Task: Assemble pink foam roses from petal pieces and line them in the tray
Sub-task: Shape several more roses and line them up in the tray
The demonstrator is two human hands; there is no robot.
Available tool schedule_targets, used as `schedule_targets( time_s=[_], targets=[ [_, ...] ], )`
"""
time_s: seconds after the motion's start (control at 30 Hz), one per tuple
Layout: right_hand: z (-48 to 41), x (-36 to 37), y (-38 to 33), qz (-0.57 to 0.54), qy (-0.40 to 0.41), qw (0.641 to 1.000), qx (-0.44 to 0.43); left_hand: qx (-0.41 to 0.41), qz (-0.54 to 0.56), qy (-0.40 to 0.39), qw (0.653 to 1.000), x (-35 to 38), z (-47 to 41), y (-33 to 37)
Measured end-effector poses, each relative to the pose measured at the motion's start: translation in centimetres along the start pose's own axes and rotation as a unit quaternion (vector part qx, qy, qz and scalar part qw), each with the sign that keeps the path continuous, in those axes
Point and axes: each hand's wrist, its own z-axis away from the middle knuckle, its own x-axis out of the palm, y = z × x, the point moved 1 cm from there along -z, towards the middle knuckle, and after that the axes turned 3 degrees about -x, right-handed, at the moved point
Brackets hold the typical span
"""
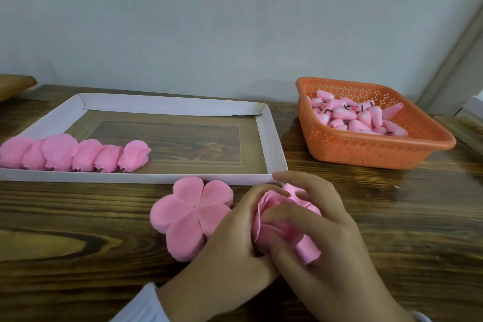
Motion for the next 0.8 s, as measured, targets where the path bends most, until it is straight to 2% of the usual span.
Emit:
schedule_targets(
  time_s=[0.03, 0.1, 0.2, 0.3, 0.37, 0.5, 0.8],
  targets=[
    [0.0, -0.1, -0.1, -0.01, -0.003, 1.0, 0.009, -0.014, 0.042, -0.048, 0.998, 0.7, -0.3, 0.1],
    [0.0, -0.3, -0.1, -0.028, -0.009, 0.999, 0.026, -0.006, 0.088, -0.049, 0.995, 0.9, -0.3, -0.3],
    [-0.1, -0.5, -0.3, -0.054, -0.018, 0.997, 0.048, -0.058, 0.16, -0.117, 0.978, 0.1, -0.2, -0.4],
    [-0.1, -0.6, -0.3, -0.077, -0.022, 0.995, 0.056, -0.124, 0.329, -0.183, 0.918, -0.1, -0.3, -0.5],
    [-0.2, -0.7, -0.3, -0.088, -0.022, 0.994, 0.054, -0.125, 0.403, -0.179, 0.889, 0.1, -0.4, -0.4],
    [-0.2, -0.9, -0.5, -0.109, -0.027, 0.992, 0.055, -0.145, 0.441, -0.166, 0.87, 0.1, -0.2, -0.6],
    [-0.2, -1.2, -0.8, -0.251, -0.059, 0.961, 0.098, -0.204, 0.432, -0.126, 0.869, 0.4, -0.3, -0.4]
  ],
)
